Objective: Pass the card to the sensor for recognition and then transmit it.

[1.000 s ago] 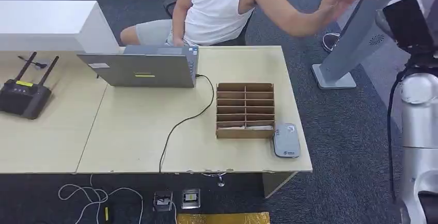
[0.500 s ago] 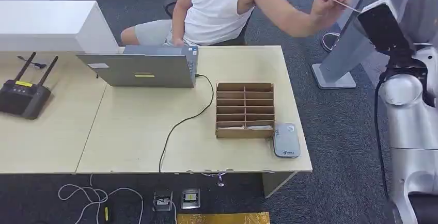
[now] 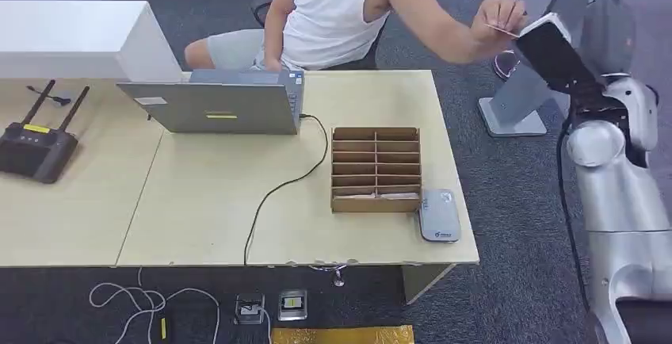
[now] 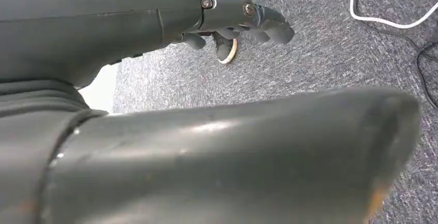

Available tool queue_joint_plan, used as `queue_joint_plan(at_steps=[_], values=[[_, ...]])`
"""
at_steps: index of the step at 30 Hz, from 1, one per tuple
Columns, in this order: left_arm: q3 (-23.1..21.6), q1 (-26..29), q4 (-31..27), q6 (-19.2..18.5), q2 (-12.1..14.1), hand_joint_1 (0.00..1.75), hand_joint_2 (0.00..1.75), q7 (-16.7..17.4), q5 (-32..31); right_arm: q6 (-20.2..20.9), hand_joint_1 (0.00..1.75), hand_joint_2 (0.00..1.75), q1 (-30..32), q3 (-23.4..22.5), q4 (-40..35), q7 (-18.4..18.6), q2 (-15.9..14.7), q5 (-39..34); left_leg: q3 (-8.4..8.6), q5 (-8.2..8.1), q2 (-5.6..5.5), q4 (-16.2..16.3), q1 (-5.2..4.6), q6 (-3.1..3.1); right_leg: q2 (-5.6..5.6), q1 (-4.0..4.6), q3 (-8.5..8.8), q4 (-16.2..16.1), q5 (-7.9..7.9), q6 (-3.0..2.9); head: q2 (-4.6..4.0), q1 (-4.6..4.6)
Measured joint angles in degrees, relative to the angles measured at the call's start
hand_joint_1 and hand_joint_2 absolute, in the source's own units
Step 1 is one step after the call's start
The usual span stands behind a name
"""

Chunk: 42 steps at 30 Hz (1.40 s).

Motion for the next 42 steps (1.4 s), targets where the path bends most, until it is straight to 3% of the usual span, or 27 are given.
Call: queue_joint_plan(at_steps=[1,2,4,6,8,20,42], values=[[0.0,0.0,0.0,0.0,0.0,0.00,0.00,0.0,0.0,0.4,0.02,1.75,0.0,0.1,0.0,0.0,0.0,0.0,0.00,0.00,0.00,0.0,0.00,0.00,0.00,0.00,0.00,0.0,0.00,0.00,0.00,0.00],[0.0,0.0,0.0,0.0,0.0,0.00,0.00,0.0,0.0,1.1,0.33,1.75,0.0,0.3,0.1,0.0,0.1,0.0,0.00,0.00,0.00,0.0,0.00,0.00,0.00,0.00,0.00,0.0,0.00,0.00,0.00,0.00],[0.0,0.0,0.0,0.0,0.0,0.00,0.00,0.0,0.0,2.0,1.52,1.75,0.0,0.8,0.2,0.0,0.2,0.0,0.00,0.00,0.00,0.0,0.00,0.00,0.00,0.00,-0.01,0.0,0.00,0.00,0.00,0.00],[0.0,0.0,0.0,0.0,0.0,0.00,0.00,0.0,0.0,2.5,1.52,1.75,0.0,1.2,0.5,0.0,0.4,0.0,-0.01,0.00,0.00,0.0,0.00,0.00,0.00,0.00,0.00,0.0,0.00,0.00,0.00,0.00],[0.0,0.0,0.0,0.0,0.0,0.00,0.00,0.0,0.0,3.4,1.75,1.75,0.0,1.6,0.6,0.1,0.5,0.0,-0.02,0.00,0.00,0.0,0.00,0.00,0.00,0.00,-0.01,0.0,0.00,0.00,0.00,-0.02],[0.0,0.1,0.0,-0.2,0.5,0.00,0.00,0.0,0.3,7.0,1.75,1.75,-0.2,4.0,1.8,0.3,1.4,-0.2,-0.02,0.00,0.00,0.0,0.00,0.00,0.00,0.00,-0.01,0.0,0.00,0.00,0.00,0.02],[0.0,0.1,0.0,-0.4,0.5,0.00,0.00,0.0,0.4,7.2,1.75,1.75,-0.4,5.1,3.3,0.2,2.4,-0.4,-0.02,0.00,0.00,0.0,0.00,0.00,0.00,0.00,-0.02,0.0,0.00,0.00,0.00,0.00]])
